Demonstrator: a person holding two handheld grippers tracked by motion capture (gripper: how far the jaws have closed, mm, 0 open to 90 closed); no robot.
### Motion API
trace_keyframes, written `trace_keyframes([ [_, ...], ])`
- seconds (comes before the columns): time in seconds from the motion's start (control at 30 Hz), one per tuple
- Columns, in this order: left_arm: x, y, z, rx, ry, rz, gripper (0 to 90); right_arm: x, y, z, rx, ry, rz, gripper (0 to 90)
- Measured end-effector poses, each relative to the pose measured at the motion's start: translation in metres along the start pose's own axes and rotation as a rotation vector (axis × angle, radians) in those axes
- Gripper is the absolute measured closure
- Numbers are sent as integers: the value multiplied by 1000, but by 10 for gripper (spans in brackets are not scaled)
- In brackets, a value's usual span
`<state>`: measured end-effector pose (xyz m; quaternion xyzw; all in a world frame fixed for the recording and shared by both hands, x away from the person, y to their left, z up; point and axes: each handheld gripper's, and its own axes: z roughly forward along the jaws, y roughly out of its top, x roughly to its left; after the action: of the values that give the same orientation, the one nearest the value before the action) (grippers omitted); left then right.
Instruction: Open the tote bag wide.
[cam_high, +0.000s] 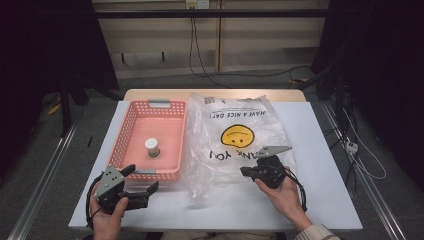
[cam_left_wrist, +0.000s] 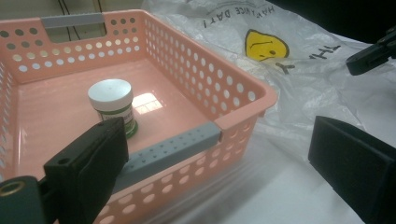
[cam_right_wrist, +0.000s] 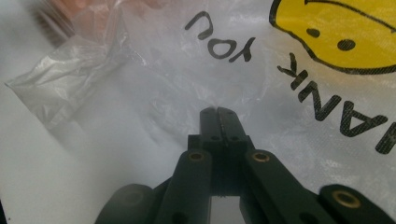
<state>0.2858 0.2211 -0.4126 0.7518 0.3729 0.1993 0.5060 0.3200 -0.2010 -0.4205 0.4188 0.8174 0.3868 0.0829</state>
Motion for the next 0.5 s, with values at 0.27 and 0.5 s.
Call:
trace_keyframes([
  [0.27, 0, 0, -1, -1, -6, 13, 47, 0, 5, 0, -16, 11, -19, 900],
  [0.5, 0, 0, 0, -2, -12, 18, 47, -3, 14, -4, -54, -4, -21, 900],
])
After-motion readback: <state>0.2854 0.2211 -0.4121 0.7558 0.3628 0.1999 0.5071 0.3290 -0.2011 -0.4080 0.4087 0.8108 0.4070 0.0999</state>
